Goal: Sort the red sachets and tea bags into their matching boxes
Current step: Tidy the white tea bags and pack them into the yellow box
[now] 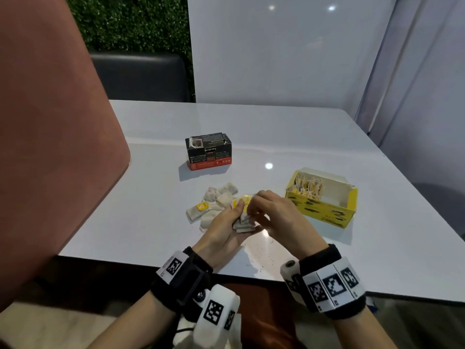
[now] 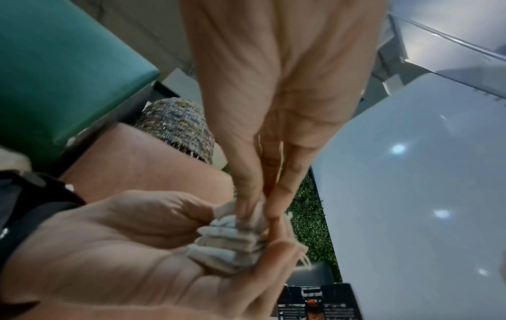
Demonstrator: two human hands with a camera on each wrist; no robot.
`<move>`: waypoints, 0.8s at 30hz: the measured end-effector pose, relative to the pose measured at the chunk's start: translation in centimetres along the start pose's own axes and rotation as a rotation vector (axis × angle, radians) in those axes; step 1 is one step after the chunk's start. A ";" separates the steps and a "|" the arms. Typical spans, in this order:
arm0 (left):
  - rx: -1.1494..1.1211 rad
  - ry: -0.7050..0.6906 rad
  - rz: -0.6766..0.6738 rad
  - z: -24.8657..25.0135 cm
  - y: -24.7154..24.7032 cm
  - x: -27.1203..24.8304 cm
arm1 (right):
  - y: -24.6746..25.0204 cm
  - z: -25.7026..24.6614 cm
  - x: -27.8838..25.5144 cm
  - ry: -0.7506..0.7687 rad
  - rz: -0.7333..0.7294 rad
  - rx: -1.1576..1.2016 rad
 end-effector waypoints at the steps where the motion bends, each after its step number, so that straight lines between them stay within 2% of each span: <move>1: -0.036 0.006 -0.003 0.0 0.0 -0.1 | 0.1 -0.1 -0.1 -0.009 0.042 0.014; 4: -0.138 0.033 -0.008 0.4 0.1 -0.2 | -0.1 -0.4 -0.5 -0.010 0.090 0.013; 7: -0.208 0.075 -0.029 0.5 -0.1 -0.3 | -1.1 -0.5 -0.9 0.002 0.030 -0.014; 11: -0.223 0.124 -0.034 0.4 0.2 -0.3 | -1.1 -0.2 -0.8 -0.017 0.015 -0.051; 17: -0.268 0.187 -0.026 0.1 0.5 -0.3 | 0.0 -0.3 -1.0 -0.024 0.094 -0.071; 24: -0.264 0.212 0.004 -0.3 0.4 -0.1 | -1.4 -0.3 -1.4 -0.012 0.019 -0.097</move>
Point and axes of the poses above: each hand's wrist, its own x-axis towards the middle knuckle, its own y-axis out of the back of the hand, z = x × y, the point moved 6 cm from there along x, towards the middle knuckle, and after that the axes turned 3 degrees about -x, right-handed, at the moved point
